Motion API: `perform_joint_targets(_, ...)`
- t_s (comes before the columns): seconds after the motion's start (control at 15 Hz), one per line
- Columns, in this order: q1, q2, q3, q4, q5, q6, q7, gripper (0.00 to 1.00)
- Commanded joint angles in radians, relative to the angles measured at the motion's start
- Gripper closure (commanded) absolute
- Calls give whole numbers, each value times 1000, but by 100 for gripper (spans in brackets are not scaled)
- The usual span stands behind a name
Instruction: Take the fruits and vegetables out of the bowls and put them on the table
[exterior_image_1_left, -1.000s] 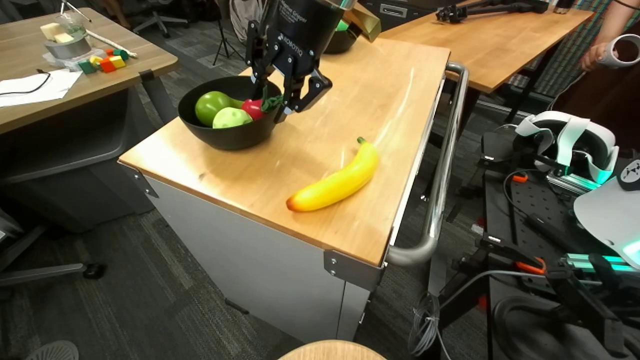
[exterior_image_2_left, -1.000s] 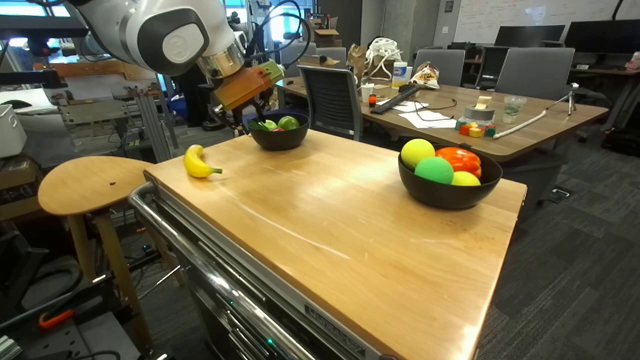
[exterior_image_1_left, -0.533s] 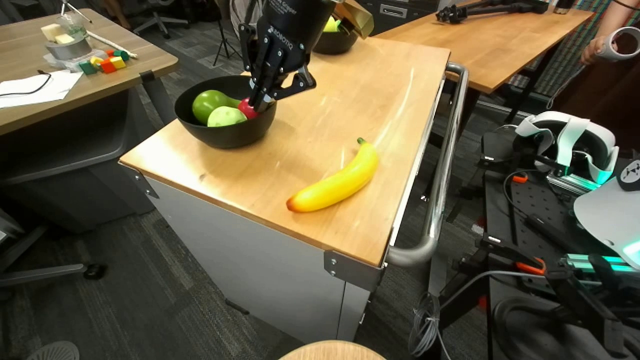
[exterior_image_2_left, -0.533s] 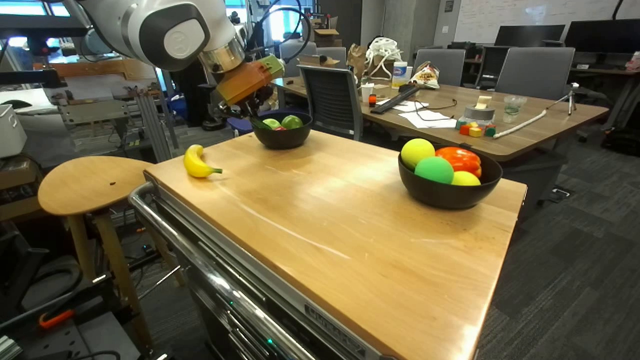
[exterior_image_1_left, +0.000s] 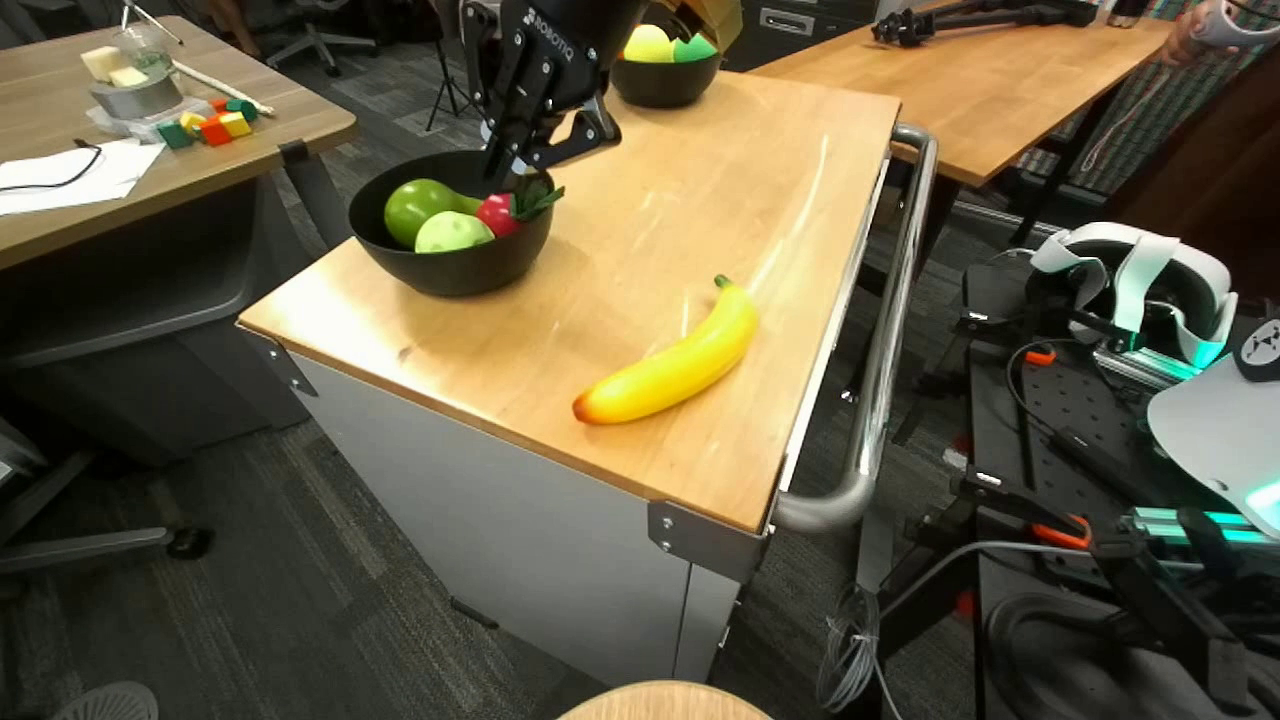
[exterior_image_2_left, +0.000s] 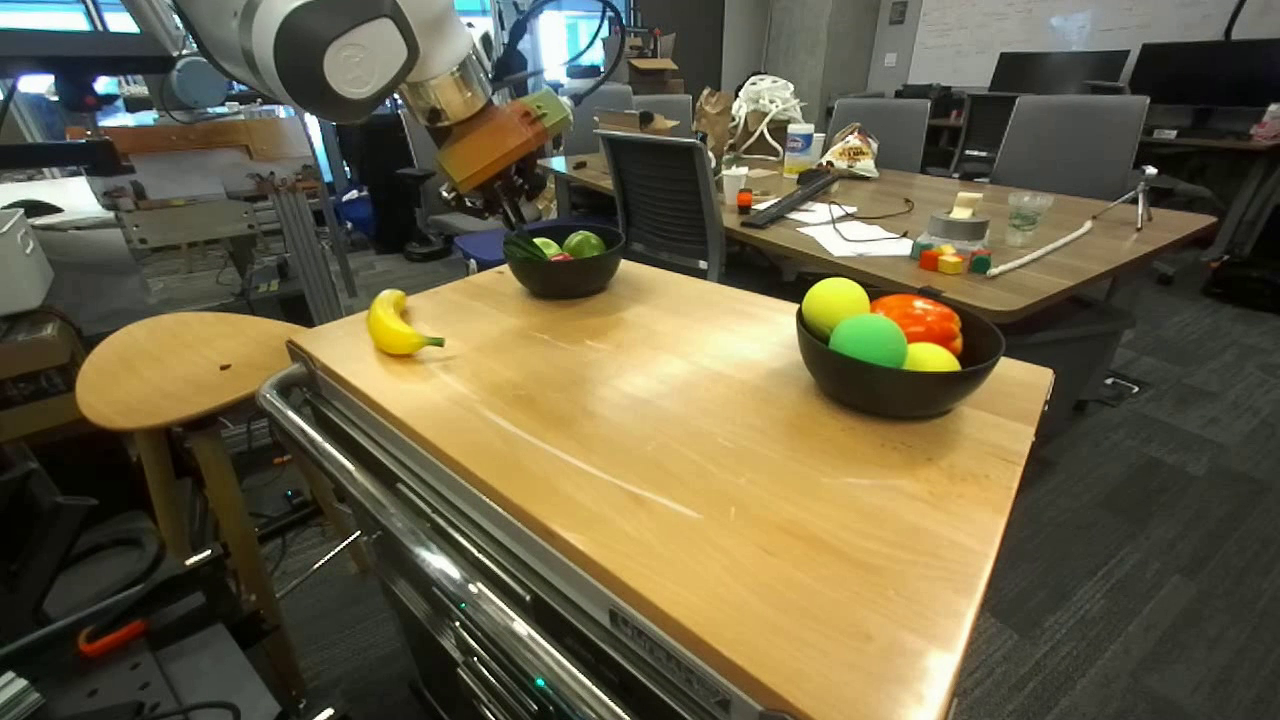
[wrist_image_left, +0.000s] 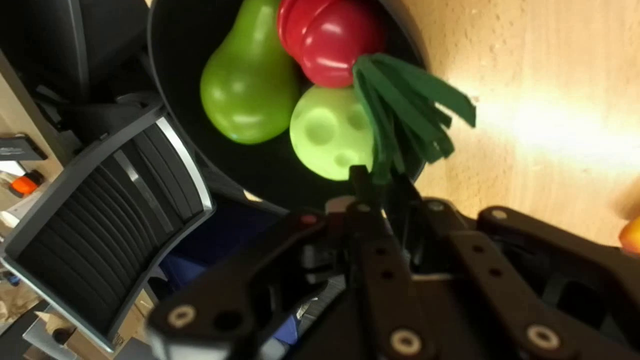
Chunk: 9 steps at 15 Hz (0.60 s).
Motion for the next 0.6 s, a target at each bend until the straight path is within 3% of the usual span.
perform_joint_targets(0.0, -13, -91, 47, 14, 119, -52, -62, 86)
perform_joint_targets(0.13, -7, -116, 51, 31, 182, -67, -78, 85)
perform_joint_targets(0.27, -8, -130, 36, 34, 174, -86, -46, 84)
perform_joint_targets(0.33, -14, -132, 25, 31, 145, -100, -15, 60)
perform_joint_targets(0.53, -39, -118, -8, 19, 65, -136, 97, 49)
